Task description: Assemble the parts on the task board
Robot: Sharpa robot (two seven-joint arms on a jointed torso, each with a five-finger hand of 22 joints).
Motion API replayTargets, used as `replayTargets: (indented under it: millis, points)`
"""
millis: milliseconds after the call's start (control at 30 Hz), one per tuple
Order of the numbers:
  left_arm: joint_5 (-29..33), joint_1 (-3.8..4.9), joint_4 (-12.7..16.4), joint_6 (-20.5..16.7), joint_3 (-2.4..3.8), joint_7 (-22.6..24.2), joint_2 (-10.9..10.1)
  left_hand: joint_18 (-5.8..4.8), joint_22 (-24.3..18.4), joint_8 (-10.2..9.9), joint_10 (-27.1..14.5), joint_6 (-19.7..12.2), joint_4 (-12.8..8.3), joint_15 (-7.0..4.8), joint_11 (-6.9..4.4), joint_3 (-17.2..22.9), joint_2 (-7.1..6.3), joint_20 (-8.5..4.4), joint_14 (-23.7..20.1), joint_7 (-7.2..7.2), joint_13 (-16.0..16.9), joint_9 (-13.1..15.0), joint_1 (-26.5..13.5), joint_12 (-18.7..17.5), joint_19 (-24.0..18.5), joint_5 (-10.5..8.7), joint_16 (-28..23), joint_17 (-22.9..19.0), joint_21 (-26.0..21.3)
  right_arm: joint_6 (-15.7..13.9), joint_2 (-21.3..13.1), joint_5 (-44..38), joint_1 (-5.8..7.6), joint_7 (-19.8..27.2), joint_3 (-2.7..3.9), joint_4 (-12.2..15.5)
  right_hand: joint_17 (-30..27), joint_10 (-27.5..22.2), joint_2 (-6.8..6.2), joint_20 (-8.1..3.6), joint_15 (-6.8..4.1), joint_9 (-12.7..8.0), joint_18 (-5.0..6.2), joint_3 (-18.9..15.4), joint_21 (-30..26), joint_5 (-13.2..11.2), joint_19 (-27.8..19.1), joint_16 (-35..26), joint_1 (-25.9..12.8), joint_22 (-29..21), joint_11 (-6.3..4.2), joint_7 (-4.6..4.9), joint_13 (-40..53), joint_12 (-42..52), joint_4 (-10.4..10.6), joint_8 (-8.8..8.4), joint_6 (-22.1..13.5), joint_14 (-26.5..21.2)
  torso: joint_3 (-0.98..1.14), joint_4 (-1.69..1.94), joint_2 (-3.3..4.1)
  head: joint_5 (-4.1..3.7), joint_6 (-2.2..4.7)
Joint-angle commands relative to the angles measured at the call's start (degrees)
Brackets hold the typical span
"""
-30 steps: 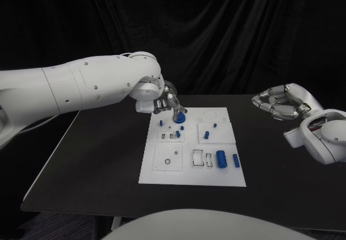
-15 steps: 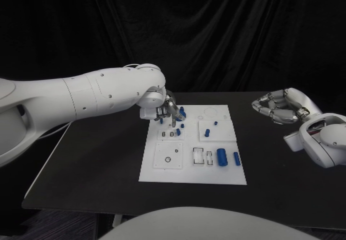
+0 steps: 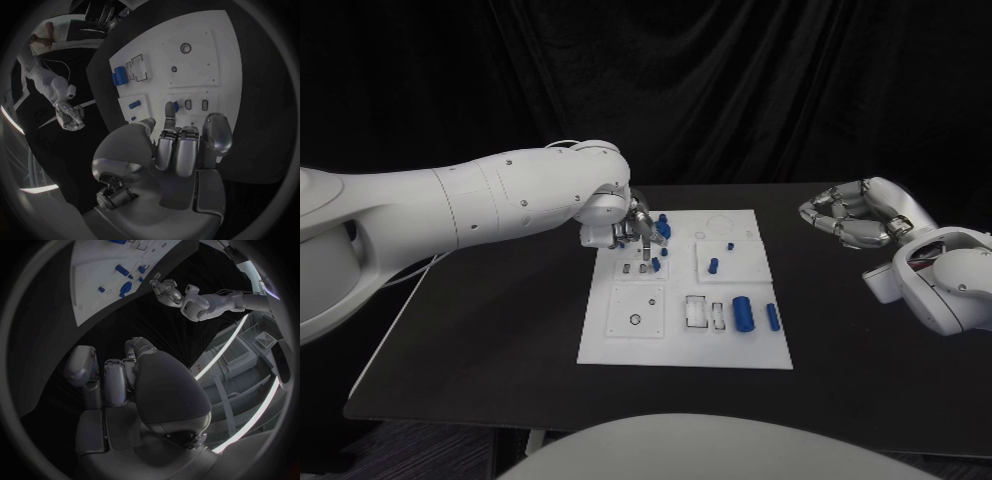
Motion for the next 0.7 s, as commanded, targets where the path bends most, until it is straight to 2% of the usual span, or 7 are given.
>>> replayTargets:
  millis: [33,100,233,400,500,700]
  points:
    - [0.0,-0.37,-0.2,-2.4,0.05,1.5,0.2,-0.04,-0.4,-0.6,5.9,0.0,-0.1,-0.45,-0.47,0.5,0.18,-0.11,6.0,-0.08,15.1,0.3,-0.4,0.2,-0.4,0.32,-0.1,15.1,-0.4,0.1,0.2,-0.4,-0.23,0.5,0.03,-0.1,2.5,0.0,-0.06,-0.01,0.03,0.1,-0.12,0.2,-0.3,0.3,0.1,0.0,0.4,5.9,-0.32,-0.05,-2.3,-0.1,-0.1,0.34,-0.4,1.4,0.00,-0.09,-0.02,0.22,0.00]
    - [0.0,-0.58,-0.4,-2.9,0.05,1.9,0.2,0.00,-0.6,-0.8,5.9,0.1,-0.3,-0.46,-0.48,0.7,0.22,-0.13,6.0,-0.11,15.1,0.5,-0.3,0.2,-0.6,0.53,-0.1,15.1,-0.6,0.2,0.2,-0.4,-0.26,0.6,0.03,0.0,2.5,0.0,-0.06,-0.01,0.03,0.1,-0.12,0.2,-0.3,0.3,0.1,0.0,0.4,5.9,-0.32,-0.05,-2.3,-0.1,-0.1,0.34,-0.4,1.4,0.01,-0.02,-0.05,0.16,0.00]
    - [0.0,-1.20,-1.1,-3.7,0.05,2.7,0.4,0.05,-0.8,-1.1,5.9,0.3,-0.4,-0.48,-0.51,0.9,0.26,-0.16,6.0,-0.14,15.1,0.7,-0.2,0.2,-0.7,0.76,-0.1,15.1,-0.8,0.4,0.4,-0.4,-0.30,0.7,0.03,0.0,2.4,-0.1,-0.07,-0.01,0.04,0.1,-0.09,0.2,-0.4,0.4,0.1,-0.1,0.4,5.9,-0.30,-0.02,-2.4,-0.2,0.0,0.31,-0.5,1.4,-0.06,0.18,-0.20,-0.48,0.00]
    - [0.0,-2.26,-2.2,-4.1,0.06,3.0,0.6,0.17,-1.4,-2.3,5.9,0.1,-0.6,-0.45,-0.42,1.3,0.24,-0.16,6.0,0.00,15.1,0.9,-0.2,0.2,-1.2,1.02,-0.1,15.1,-1.4,0.4,0.4,-0.6,-0.31,1.0,0.04,0.0,2.4,0.0,-0.08,-0.01,0.05,0.1,-0.07,0.2,-0.5,0.5,0.0,-0.1,0.4,5.8,-0.29,-0.01,-2.4,-0.2,0.0,0.29,-0.5,1.4,-0.08,0.26,-0.31,-0.53,0.00]
    - [0.0,-2.77,-2.7,-4.3,0.06,3.1,0.8,0.14,-1.4,-2.6,5.9,0.0,-0.7,-0.43,-0.41,1.4,0.18,-0.15,6.0,0.03,15.1,1.0,-0.1,0.2,-1.1,1.10,-0.1,15.1,-1.4,0.4,0.4,-1.0,-0.32,1.2,0.04,-0.1,2.4,-0.1,-0.08,-0.01,0.05,0.1,-0.07,0.2,-0.5,0.5,0.0,-0.1,0.4,5.8,-0.29,-0.01,-2.4,-0.2,0.0,0.29,-0.5,1.4,-0.07,0.10,-0.29,-0.43,0.00]
    - [0.0,-3.18,-3.4,-4.5,0.06,3.2,1.0,0.10,-1.1,-2.6,5.9,0.2,-0.8,-0.43,-0.41,1.5,0.12,-0.15,6.0,0.02,15.1,1.1,-0.1,0.2,-0.9,1.15,-0.1,15.1,-1.3,0.4,0.5,-1.3,-0.32,1.5,0.04,-0.5,2.4,0.0,-0.16,-0.01,0.06,0.0,-0.04,0.2,-0.6,0.8,0.1,0.0,0.4,5.8,-0.26,0.03,-2.5,-0.2,-0.1,0.23,-0.7,1.4,-0.03,-0.09,-0.16,-0.40,0.00]
